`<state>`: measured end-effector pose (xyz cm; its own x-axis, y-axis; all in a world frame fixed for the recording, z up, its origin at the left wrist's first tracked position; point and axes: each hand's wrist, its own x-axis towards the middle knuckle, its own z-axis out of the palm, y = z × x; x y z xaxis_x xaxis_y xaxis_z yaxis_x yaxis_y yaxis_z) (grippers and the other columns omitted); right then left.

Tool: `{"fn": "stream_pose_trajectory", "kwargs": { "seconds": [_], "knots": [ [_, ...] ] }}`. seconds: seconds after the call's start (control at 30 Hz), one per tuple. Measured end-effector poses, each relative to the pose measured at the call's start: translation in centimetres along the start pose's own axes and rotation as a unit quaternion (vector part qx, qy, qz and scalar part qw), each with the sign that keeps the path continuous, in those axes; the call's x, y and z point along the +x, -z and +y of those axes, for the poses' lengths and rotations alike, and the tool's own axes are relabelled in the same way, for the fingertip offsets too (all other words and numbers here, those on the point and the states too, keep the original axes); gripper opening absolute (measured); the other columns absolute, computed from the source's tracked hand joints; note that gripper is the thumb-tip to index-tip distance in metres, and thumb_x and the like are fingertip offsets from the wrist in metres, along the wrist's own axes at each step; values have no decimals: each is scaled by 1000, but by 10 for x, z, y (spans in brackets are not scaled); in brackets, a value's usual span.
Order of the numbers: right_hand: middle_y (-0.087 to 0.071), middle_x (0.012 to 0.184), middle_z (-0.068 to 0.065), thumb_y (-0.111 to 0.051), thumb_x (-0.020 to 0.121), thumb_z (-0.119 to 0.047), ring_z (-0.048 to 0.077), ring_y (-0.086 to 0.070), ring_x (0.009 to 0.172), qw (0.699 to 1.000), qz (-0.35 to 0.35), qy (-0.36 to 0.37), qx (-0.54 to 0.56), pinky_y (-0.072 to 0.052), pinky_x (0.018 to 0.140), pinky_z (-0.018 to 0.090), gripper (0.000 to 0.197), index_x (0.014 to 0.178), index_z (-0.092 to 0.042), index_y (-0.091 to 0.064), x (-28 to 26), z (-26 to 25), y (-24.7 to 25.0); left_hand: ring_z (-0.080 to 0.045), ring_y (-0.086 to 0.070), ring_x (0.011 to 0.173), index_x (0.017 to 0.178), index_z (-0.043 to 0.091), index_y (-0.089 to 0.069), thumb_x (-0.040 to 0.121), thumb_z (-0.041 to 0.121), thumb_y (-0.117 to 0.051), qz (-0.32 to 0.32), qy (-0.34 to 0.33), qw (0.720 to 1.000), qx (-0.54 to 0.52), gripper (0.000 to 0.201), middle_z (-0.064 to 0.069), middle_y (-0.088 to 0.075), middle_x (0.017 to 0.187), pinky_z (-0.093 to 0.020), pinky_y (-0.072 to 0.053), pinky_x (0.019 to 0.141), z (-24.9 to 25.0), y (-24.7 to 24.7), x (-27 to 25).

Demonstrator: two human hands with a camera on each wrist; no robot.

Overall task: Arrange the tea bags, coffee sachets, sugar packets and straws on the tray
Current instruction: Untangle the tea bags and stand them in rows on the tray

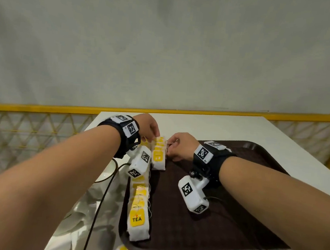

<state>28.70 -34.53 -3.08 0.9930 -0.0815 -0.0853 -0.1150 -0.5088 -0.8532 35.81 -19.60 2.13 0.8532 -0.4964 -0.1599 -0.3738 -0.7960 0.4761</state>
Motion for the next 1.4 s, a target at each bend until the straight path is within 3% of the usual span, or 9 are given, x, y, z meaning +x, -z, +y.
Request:
{"fn": "stream_pose_trajectory", "kwargs": {
  "seconds": [0.1,0.2,0.37,0.5,0.63,0.8,0.97,1.23,1.4],
  "knots": [
    [-64,87,15,-66,76,9,31,-65,82,1000,5,-1,-9,-59,78,47,28,73,-19,-61,2,-1,-1,-19,-64,80,102,3,-70,85,-1,-64,-1,-1,1000,16,19,-10,-67,89,-33,-55,80,0,0,3],
    [-65,86,16,-65,79,6,32,-66,84,1000,-5,9,-6,-58,79,47,20,78,-14,-63,7,-2,-3,-13,-62,73,104,5,-71,86,4,-65,-1,2,999,34,19,-8,-67,90,-22,-53,72,-2,-1,7],
    [-61,89,6,-66,88,-8,20,-60,83,996,-28,43,-74,-59,71,33,14,101,-4,-68,11,2,-1,-6,-58,66,103,7,-70,86,5,-65,-32,-14,998,61,18,0,-65,83,-8,-47,52,-4,0,6],
    [-59,85,4,-64,90,-7,16,-59,83,994,-65,39,-72,-56,65,25,5,94,-8,-65,12,5,5,-4,-57,68,101,8,-68,88,6,-63,-56,-37,997,48,14,4,-62,78,-15,-49,65,0,4,7],
    [-64,87,9,-60,90,0,15,-63,72,995,-93,18,-38,-55,64,25,17,83,-15,-60,13,8,10,-7,-58,68,100,9,-65,90,6,-60,-80,-37,995,41,11,2,-61,79,-21,-52,75,2,0,7],
    [-67,78,4,-52,89,5,12,-63,67,994,-106,-2,-35,-54,61,21,20,81,-12,-60,10,9,11,-3,-55,70,104,14,-69,88,12,-64,-58,-49,991,112,17,9,-63,80,-18,-45,68,2,-5,11],
    [-63,77,4,-41,90,7,11,-59,64,995,-91,-14,-34,-52,60,21,30,76,-11,-60,8,9,14,-4,-58,71,102,14,-65,92,18,-61,-33,-24,994,106,12,2,-65,88,-17,-43,59,0,-3,15],
    [-62,80,5,-43,91,6,13,-59,67,994,-105,-5,-25,-52,60,21,26,89,-11,-62,5,4,10,-11,-61,83,101,19,-65,87,12,-62,-51,-4,989,141,16,3,-66,90,-31,-53,85,2,-7,17],
    [-64,80,1,-40,90,6,9,-59,67,985,-153,-10,-77,-50,61,19,32,96,-14,-64,1,1,11,-14,-59,86,108,17,-68,88,12,-62,-45,-3,987,157,22,-1,-66,95,-24,-48,73,3,-5,18]
  ]
}}
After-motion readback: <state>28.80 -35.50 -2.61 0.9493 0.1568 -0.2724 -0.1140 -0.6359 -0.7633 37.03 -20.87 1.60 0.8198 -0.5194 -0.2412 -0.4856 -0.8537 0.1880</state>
